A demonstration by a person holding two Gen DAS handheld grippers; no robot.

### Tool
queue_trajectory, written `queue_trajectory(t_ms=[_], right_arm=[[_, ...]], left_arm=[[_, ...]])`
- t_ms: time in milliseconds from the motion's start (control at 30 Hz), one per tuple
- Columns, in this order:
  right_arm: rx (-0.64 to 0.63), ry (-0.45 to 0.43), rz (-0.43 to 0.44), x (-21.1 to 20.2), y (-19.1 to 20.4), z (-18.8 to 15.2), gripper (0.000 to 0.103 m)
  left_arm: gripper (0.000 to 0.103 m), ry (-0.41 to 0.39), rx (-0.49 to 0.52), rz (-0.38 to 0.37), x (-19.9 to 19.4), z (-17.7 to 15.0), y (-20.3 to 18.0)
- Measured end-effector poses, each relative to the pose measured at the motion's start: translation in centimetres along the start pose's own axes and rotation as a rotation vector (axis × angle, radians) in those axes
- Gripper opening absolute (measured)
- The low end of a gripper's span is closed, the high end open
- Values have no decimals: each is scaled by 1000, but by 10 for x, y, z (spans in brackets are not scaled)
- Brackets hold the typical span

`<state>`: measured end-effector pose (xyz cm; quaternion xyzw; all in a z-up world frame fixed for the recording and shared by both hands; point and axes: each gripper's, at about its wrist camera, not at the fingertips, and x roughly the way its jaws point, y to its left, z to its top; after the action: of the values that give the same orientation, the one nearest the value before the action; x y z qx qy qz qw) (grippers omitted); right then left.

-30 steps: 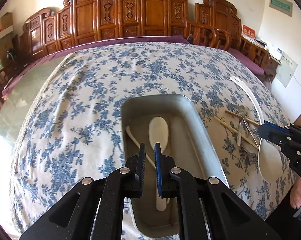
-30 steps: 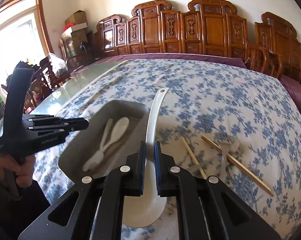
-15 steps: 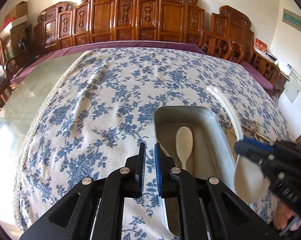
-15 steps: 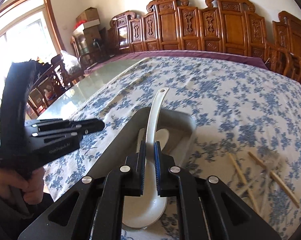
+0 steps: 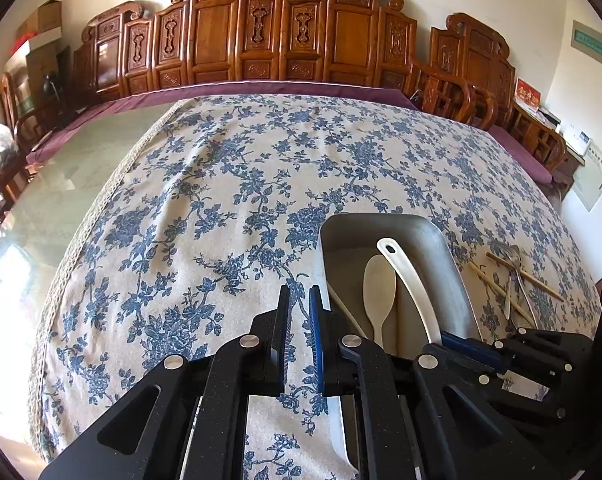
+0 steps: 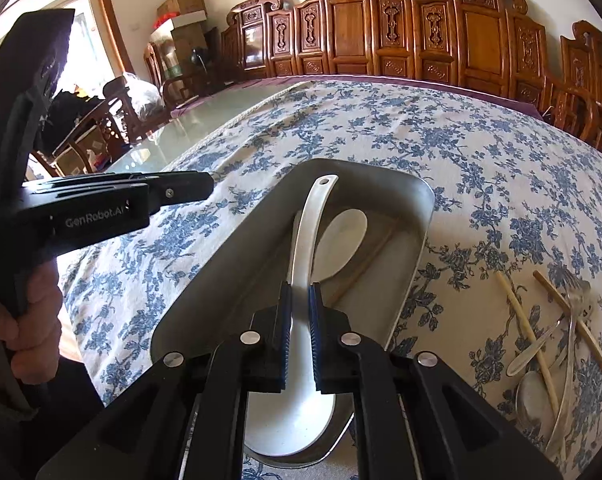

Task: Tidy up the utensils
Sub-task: 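Carry the white soup spoon into the grey tray and open the right tool, then grasp the metal fork from the pile with the right tool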

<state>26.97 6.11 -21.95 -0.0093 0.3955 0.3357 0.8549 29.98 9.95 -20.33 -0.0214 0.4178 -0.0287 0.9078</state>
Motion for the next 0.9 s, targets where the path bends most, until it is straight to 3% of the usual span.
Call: queue_trajectory(t_ms=[333,533,633,700,767,900], right_arm=[[9,-61,-9,-25,-13,1,11],[41,-99,-76,-66,-50,-6,11],[46,-109,-134,-84,-75,-9,11],[48,-106,-171,-91,-89,-12,11],[46,-93,-219,-96,-107,-15,11],[48,-64,-280,-98,-134,-25,19]], left_arm=[[8,2,11,-12,3,-1,-10],[26,-14,64,-56,-1,-2,-36],[28,-22,84,-88,-3,-2,-52],[40,-22,99,-96,-3,-3,-61],[60,-30,113,-105,-3,-3,-69],[73,-49,129,-123,-4,-3,-80]])
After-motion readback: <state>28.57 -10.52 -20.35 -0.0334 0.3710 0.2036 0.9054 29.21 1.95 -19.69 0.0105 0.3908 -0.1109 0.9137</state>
